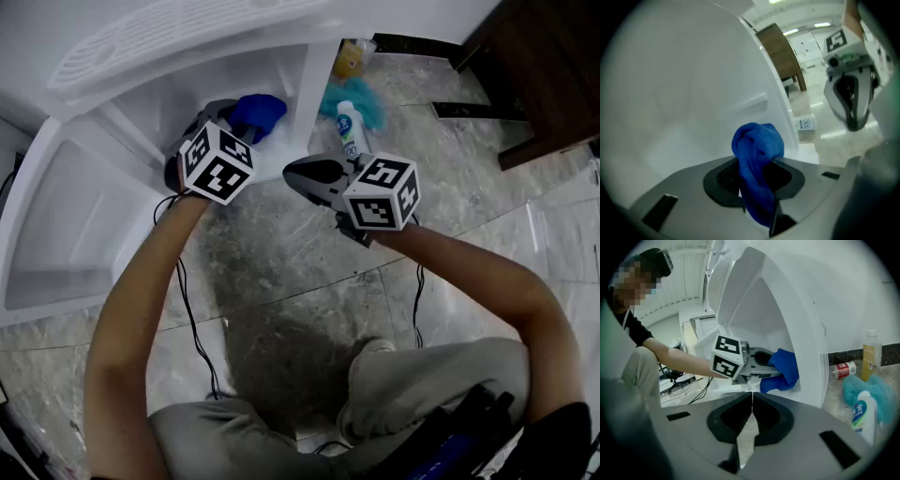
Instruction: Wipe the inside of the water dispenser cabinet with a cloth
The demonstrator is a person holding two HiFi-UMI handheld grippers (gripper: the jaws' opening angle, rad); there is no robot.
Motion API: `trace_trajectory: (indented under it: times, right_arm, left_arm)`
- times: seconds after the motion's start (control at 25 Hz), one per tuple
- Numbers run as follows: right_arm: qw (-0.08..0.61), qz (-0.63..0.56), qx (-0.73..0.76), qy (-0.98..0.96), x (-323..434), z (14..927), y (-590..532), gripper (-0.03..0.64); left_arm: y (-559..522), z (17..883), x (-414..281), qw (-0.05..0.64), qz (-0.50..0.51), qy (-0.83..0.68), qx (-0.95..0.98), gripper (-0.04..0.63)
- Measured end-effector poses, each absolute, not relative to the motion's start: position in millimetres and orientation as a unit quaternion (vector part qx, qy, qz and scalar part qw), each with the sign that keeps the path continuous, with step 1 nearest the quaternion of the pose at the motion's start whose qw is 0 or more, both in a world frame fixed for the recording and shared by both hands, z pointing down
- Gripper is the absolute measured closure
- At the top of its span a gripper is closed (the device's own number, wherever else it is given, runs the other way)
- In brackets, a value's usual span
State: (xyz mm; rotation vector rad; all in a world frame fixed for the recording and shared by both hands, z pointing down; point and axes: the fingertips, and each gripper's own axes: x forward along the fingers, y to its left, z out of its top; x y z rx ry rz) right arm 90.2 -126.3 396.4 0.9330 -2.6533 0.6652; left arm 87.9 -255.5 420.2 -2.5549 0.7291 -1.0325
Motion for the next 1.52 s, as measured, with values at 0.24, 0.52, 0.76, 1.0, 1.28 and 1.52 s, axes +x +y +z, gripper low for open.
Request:
trace_trajectory:
  times: [0.24,0.52,0.76,1.0,1.28,1.52]
  right_arm:
    - [0.118,0.237,0.313,-0.912,109.0,415.4,-125.3,0.618]
    - [0.121,0.251,0.337,-0.899,148.0,430.3,-118.9,0.618]
    - [0.131,0.233,0.313,-0.911,130.0,426.0,-113.2,0.618]
    - [0.176,0.181,0.252,-0.934,95.4,425.6,-94.9,0.618]
    - [0.198,0.188,0.233,-0.933,85.2,434.1,-78.5,0.618]
    - [0.209,0.177,0.226,-0.935,80.6,428.3,-72.8,0.618]
  left_arm:
    - [-303.8,461.6,105.6,0.294,-0.475,0.229,-0.797,0.479]
    - [-346.0,467.6,124.6,0.35,-0.506,0.247,-0.749,0.48]
    - [-338.2,467.3,122.9,0.339,-0.496,0.261,-0.756,0.485]
    - [-309.5,468.6,120.7,0.367,-0.473,0.239,-0.765,0.485]
    - [-349.0,471.9,125.2,0.281,-0.526,0.243,-0.765,0.486]
    - [-326.7,458.1,117.1,0.26,-0.445,0.278,-0.811,0.485]
